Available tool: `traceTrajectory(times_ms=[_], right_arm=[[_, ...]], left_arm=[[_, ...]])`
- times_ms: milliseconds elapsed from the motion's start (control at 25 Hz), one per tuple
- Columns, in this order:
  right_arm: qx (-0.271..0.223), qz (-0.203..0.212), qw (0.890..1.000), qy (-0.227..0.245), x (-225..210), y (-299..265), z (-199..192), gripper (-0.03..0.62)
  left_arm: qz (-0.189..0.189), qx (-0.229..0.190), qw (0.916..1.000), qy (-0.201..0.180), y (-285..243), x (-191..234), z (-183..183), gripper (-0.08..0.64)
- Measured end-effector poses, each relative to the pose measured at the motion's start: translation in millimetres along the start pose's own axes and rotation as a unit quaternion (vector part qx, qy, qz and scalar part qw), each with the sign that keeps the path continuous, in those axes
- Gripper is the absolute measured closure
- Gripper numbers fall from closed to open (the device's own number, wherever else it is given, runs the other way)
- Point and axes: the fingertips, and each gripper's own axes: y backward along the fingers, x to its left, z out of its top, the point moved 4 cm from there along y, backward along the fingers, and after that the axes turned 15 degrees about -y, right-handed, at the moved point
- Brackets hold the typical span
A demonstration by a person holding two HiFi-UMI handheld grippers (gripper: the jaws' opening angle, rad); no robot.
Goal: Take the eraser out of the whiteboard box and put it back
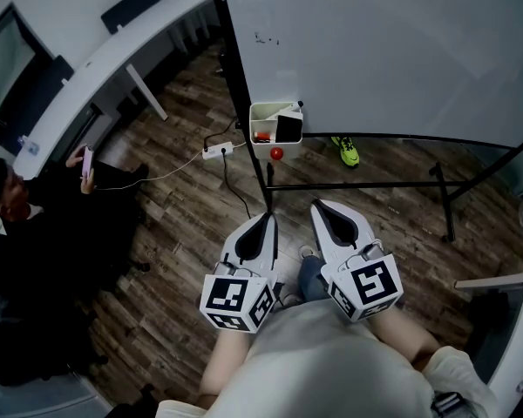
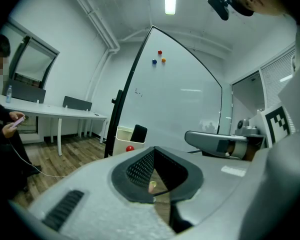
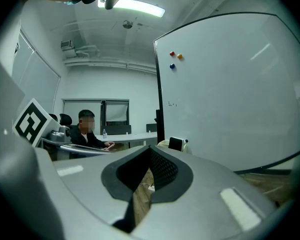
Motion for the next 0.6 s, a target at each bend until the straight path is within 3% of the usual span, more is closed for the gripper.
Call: traceTrajectory(times_ms=[600], right_arm=[[0.001, -0.004, 1.000, -0.008, 3.3, 1.3, -3.6, 0.591]], left_arm=[[-0.002, -0.002, 1.0000, -0.003, 2.4, -0.5, 0.5, 0.560]])
